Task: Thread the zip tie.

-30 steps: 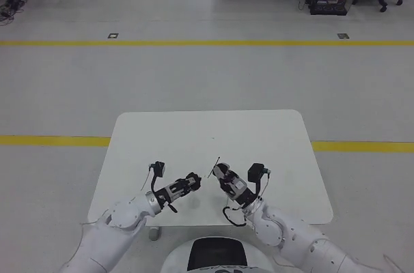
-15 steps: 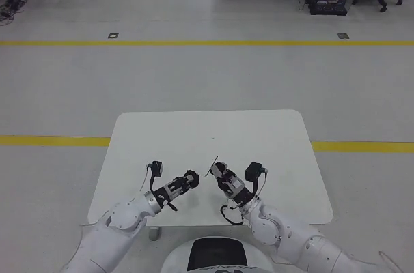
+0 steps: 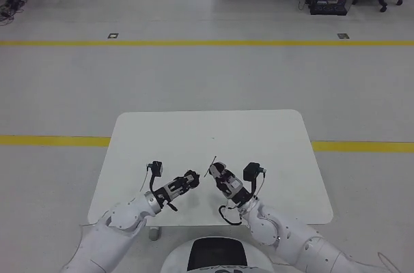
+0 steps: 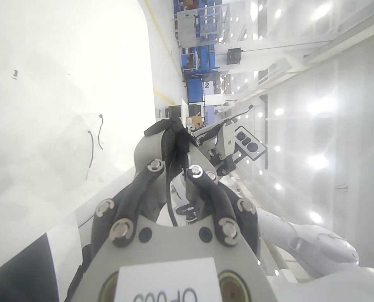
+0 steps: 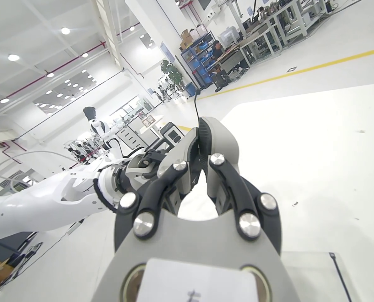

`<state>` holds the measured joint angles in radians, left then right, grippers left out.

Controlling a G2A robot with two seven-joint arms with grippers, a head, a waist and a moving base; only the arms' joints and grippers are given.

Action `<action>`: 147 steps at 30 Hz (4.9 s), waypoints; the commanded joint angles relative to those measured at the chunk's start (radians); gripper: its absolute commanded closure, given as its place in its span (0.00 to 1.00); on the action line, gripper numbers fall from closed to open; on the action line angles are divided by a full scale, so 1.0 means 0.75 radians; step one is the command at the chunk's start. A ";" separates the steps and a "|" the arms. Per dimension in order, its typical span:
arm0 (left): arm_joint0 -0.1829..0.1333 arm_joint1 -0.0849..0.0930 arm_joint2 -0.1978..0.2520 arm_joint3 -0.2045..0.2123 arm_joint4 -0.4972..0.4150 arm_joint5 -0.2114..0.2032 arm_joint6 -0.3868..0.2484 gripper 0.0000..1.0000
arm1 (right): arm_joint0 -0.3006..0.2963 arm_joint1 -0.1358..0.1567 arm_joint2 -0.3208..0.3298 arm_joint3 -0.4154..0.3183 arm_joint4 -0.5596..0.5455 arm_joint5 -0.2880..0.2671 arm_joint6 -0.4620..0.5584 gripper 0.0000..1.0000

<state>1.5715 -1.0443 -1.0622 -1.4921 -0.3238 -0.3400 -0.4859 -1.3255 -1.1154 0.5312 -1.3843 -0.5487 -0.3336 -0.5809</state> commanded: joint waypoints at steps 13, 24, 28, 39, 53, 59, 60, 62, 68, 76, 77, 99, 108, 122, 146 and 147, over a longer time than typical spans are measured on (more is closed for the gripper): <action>0.000 0.000 0.000 0.000 0.000 0.000 0.000 1.00 | -0.012 -0.049 0.036 0.040 -0.019 -0.008 0.023 1.00; 0.000 0.000 0.000 0.000 0.000 0.000 0.000 1.00 | -0.011 -0.078 0.044 0.067 -0.029 -0.008 0.027 1.00; 0.000 0.000 0.000 0.000 0.000 0.000 0.000 1.00 | -0.010 -0.086 0.047 0.076 -0.035 -0.008 0.024 1.00; 0.000 0.000 0.000 0.000 0.000 0.000 0.000 1.00 | -0.014 -0.103 0.060 0.091 -0.049 -0.008 0.013 1.00; 0.000 0.000 0.000 0.000 0.000 0.000 0.000 1.00 | -0.011 -0.120 0.070 0.113 -0.059 -0.008 0.019 1.00; 0.000 0.000 0.000 0.000 0.000 0.000 0.000 1.00 | -0.010 -0.129 0.072 0.123 -0.061 -0.008 0.027 1.00; 0.000 0.000 0.000 0.000 0.000 0.000 0.000 1.00 | -0.010 -0.130 0.072 0.124 -0.061 -0.008 0.028 1.00; 0.000 0.000 0.000 0.000 0.000 0.000 0.000 1.00 | -0.010 -0.132 0.072 0.124 -0.062 -0.008 0.028 1.00; 0.000 0.000 0.000 0.000 0.000 0.000 0.000 1.00 | -0.014 -0.135 0.075 0.120 -0.081 -0.008 0.011 1.00; 0.000 0.000 0.000 0.000 0.000 0.000 0.000 1.00 | -0.024 -0.132 0.080 0.113 -0.093 -0.008 0.003 1.00; 0.000 0.000 0.000 0.000 0.000 0.000 0.000 1.00 | -0.024 -0.133 0.082 0.118 -0.090 -0.008 0.008 1.00; 0.000 0.000 0.000 0.000 0.000 0.000 0.000 1.00 | -0.029 -0.142 0.096 0.122 -0.093 -0.008 0.034 1.00; 0.000 0.000 0.000 0.000 0.000 0.000 0.000 1.00 | -0.023 -0.140 0.082 0.104 -0.065 -0.008 0.049 1.00; 0.000 0.000 0.000 0.000 0.000 0.000 0.000 1.00 | 0.001 -0.135 0.043 0.108 -0.034 -0.008 0.055 1.00; 0.000 0.000 0.000 0.000 0.000 0.000 0.000 1.00 | 0.032 -0.123 -0.009 0.128 0.004 -0.008 0.040 1.00; 0.000 0.000 0.000 0.000 0.000 0.000 0.000 1.00 | 0.032 -0.123 -0.009 0.129 0.004 -0.008 0.039 1.00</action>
<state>1.5715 -1.0443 -1.0622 -1.4921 -0.3238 -0.3400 -0.4859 -1.3015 -1.2078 0.5245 -1.2886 -0.5459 -0.3400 -0.5511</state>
